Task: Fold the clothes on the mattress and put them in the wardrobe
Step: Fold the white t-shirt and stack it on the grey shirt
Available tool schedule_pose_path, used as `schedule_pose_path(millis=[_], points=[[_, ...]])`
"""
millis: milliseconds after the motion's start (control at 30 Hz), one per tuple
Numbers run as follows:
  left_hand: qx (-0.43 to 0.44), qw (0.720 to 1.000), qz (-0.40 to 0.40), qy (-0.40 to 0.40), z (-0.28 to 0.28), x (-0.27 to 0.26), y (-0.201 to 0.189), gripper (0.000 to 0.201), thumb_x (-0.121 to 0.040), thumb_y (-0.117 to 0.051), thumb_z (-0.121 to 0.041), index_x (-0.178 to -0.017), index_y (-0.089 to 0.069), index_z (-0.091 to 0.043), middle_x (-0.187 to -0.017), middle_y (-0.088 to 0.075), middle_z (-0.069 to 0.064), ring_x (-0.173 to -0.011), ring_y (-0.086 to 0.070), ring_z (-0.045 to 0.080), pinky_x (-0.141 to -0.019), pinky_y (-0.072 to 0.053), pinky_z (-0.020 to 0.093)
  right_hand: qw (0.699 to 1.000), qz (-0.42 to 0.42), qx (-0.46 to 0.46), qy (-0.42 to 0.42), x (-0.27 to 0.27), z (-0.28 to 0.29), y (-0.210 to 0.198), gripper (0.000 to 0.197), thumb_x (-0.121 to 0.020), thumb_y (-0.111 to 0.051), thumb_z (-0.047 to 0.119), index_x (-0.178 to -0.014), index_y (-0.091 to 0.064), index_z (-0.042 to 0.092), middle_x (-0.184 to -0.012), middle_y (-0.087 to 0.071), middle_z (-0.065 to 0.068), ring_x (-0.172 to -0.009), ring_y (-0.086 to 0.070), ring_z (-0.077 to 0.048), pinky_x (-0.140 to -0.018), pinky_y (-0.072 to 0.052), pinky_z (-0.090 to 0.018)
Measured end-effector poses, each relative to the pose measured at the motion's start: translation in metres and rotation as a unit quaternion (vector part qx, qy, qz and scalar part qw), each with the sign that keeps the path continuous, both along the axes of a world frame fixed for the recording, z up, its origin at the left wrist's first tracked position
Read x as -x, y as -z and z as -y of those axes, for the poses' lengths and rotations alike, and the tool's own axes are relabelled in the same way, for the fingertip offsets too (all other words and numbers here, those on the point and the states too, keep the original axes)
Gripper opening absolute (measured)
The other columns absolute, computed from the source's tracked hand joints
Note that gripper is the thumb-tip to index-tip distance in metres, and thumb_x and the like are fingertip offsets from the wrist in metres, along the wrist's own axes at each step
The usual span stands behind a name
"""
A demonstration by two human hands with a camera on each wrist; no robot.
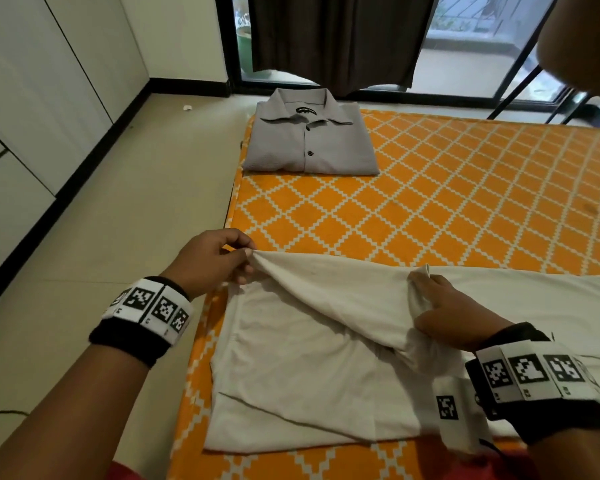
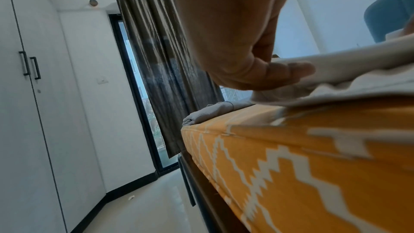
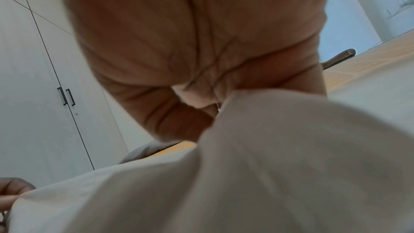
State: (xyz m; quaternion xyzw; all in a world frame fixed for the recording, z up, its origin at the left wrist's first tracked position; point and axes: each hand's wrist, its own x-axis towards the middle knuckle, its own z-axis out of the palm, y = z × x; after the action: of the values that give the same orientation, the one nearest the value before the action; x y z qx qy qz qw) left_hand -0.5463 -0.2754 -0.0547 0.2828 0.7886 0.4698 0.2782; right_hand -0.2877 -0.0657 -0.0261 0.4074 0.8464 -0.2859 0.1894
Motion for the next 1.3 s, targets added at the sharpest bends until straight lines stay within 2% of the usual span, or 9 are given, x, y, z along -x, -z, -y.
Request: schedule_pose_path(millis=[100,233,333,500,700,833,1000,1167,1300], points=[[-0.001,0.999,0.034,0.004,0.003,0.002,-0.001,0.013,-0.096,-0.057,-0.006,-0.089,-0.067,-0.01,-0.078,-0.069,0.022,-0.068,-0.067,0.032,-0.064,-0.06,0.039,1.0,-0.008,-0.003,0.003,0.0,-0.002,0.001,0.068,-0.091,-0.046,0.006,-0.152,-0.018,0.016,-0.152,-0.026,-0.007,-0.129,-0.041,-0.029,-0.091,-0.036,-0.028],[0.122,0.978,-0.155,0.069,0.005,0.006,0.004,0.013,-0.094,-0.059,-0.015,-0.088,-0.067,-0.023,-0.083,-0.067,-0.004,-0.071,-0.061,0.017,-0.058,-0.043,0.022,1.0,-0.018,-0.008,0.012,-0.002,-0.003,0.004,0.07,-0.091,-0.048,0.006,-0.153,-0.016,0.015,-0.155,-0.018,-0.005,-0.129,-0.041,-0.03,-0.092,-0.036,-0.028],[0.129,0.973,-0.182,0.055,0.003,0.002,0.009,0.009,-0.094,-0.059,-0.016,-0.091,-0.064,-0.023,-0.088,-0.064,-0.004,-0.077,-0.058,0.017,-0.059,-0.038,0.02,0.999,-0.026,-0.015,0.014,-0.004,-0.004,0.004,0.071,-0.091,-0.049,0.007,-0.152,-0.015,0.014,-0.157,-0.01,0.0,-0.125,-0.044,-0.031,-0.089,-0.037,-0.028],[0.097,0.973,-0.207,0.038,-0.001,0.001,0.016,0.007,-0.09,-0.067,-0.024,-0.091,-0.062,-0.02,-0.081,-0.062,-0.002,-0.072,-0.055,0.016,-0.058,-0.036,0.026,0.999,-0.028,-0.026,0.005,-0.006,-0.005,0.002,0.073,-0.09,-0.051,0.01,-0.152,-0.014,0.015,-0.156,-0.008,0.003,-0.119,-0.048,-0.03,-0.083,-0.039,-0.029],[0.093,0.959,-0.268,0.004,-0.003,0.004,0.023,0.015,-0.09,-0.066,-0.023,-0.101,-0.056,-0.025,-0.073,-0.062,-0.009,-0.089,-0.05,0.02,-0.072,-0.041,0.037,1.0,-0.011,-0.027,0.012,-0.008,-0.004,0.001,0.066,-0.087,-0.054,0.005,-0.144,-0.022,0.013,-0.149,-0.013,-0.003,-0.104,-0.051,-0.032,-0.084,-0.045,-0.034],[0.12,0.937,-0.328,-0.009,-0.006,-0.002,0.023,0.017,-0.092,-0.063,-0.028,-0.106,-0.054,-0.028,-0.078,-0.061,-0.012,-0.091,-0.037,0.013,-0.078,-0.026,0.034,1.0,0.014,-0.023,0.011,-0.008,-0.003,0.005,0.067,-0.088,-0.055,0.002,-0.145,-0.021,0.009,-0.149,-0.013,-0.01,-0.117,-0.049,-0.033,-0.084,-0.042,-0.029],[0.13,0.925,-0.357,-0.002,-0.007,-0.007,0.028,0.016,-0.091,-0.062,-0.028,-0.107,-0.059,-0.027,-0.079,-0.06,-0.01,-0.098,-0.043,0.018,-0.082,-0.027,0.037,1.0,0.011,-0.021,0.006,-0.005,0.0,0.01,0.073,-0.089,-0.054,0.002,-0.15,-0.014,0.011,-0.156,-0.004,-0.008,-0.126,-0.046,-0.033,-0.091,-0.041,-0.029],[0.116,0.922,-0.368,-0.024,-0.005,-0.008,0.031,0.014,-0.089,-0.064,-0.026,-0.103,-0.06,-0.026,-0.078,-0.058,-0.011,-0.09,-0.036,0.013,-0.078,-0.022,0.033,1.0,0.013,-0.024,-0.001,-0.006,-0.001,0.01,0.084,-0.086,-0.062,0.006,-0.152,-0.01,0.012,-0.158,0.002,-0.007,-0.132,-0.042,-0.033,-0.098,-0.042,-0.035],[0.119,0.923,-0.364,-0.028,-0.001,-0.003,0.031,0.01,-0.09,-0.066,-0.03,-0.098,-0.062,-0.027,-0.079,-0.061,-0.009,-0.095,-0.041,0.017,-0.08,-0.022,0.033,0.997,-0.032,-0.067,-0.01,-0.006,-0.008,0.008,0.092,-0.083,-0.062,0.005,-0.154,-0.004,0.016,-0.16,0.008,0.004,-0.137,-0.037,-0.03,-0.098,-0.043,-0.037]])
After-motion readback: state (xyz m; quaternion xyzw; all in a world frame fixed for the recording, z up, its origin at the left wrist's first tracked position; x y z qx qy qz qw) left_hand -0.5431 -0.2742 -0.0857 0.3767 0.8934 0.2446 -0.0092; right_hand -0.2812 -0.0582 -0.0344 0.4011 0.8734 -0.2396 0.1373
